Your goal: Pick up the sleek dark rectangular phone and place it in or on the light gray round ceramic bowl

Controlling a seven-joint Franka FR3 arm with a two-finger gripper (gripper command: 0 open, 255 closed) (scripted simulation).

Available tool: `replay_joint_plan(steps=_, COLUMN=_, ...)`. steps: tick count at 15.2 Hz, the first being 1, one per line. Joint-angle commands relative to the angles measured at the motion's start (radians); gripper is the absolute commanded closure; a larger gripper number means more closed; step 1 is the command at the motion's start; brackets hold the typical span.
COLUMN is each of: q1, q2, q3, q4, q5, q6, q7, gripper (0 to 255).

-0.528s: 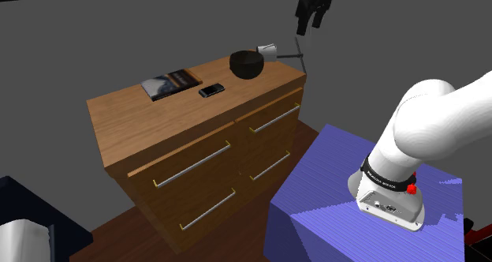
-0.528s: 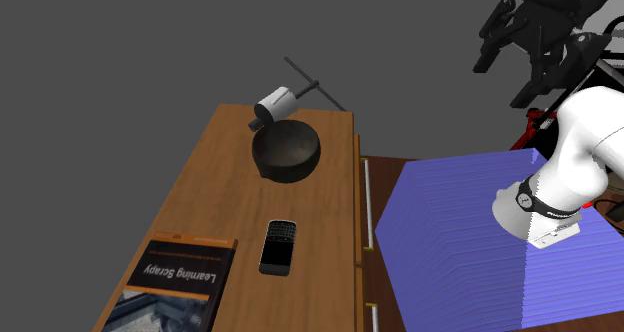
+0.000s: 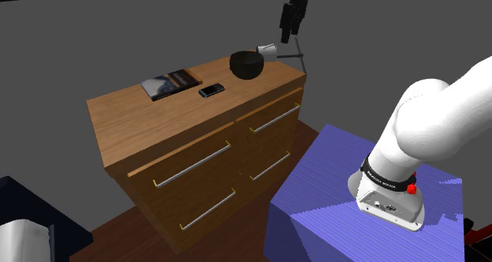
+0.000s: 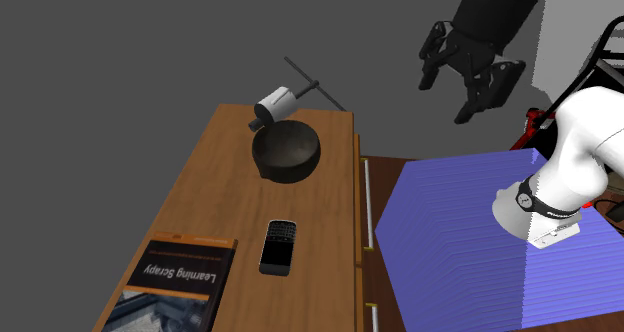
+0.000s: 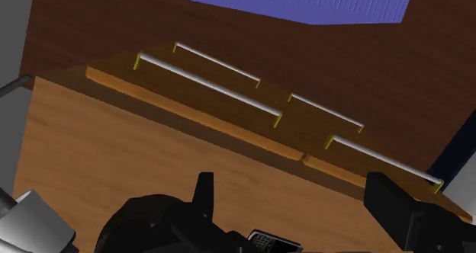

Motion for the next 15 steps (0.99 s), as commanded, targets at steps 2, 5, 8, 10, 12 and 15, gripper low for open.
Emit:
replay_joint_plan(steps=2, q1=0.025, q2=0.105, q3=-0.039, q4=0.021, q5=-0.003, q6=0.077, q7=-0.116, gripper=0)
replay_joint_plan(steps=5, q1=0.05, q2=0.217, q3=-0.068, q4=0.068, q5=0.007, q6=0.133, q7=-0.223, gripper=0)
replay_joint_plan(steps=8, q1=0.072, q2=0.332, q3=-0.088, q4=0.127, q5=0.026, q6=0.18, q7=-0.33, gripper=0)
replay_joint_plan(steps=10, q1=0.083, q2=0.409, q3=-0.096, q4=0.171, q5=0.043, q6=0.205, q7=-0.401, gripper=0)
replay_joint_plan(steps=12, q1=0.091, q2=0.487, q3=-0.099, q4=0.22, q5=0.061, q6=0.226, q7=-0.47, gripper=0)
replay_joint_plan(steps=15, q1=0.099, q2=0.602, q3=-0.096, q4=0.3, q5=0.088, q6=0.249, q7=-0.57, gripper=0)
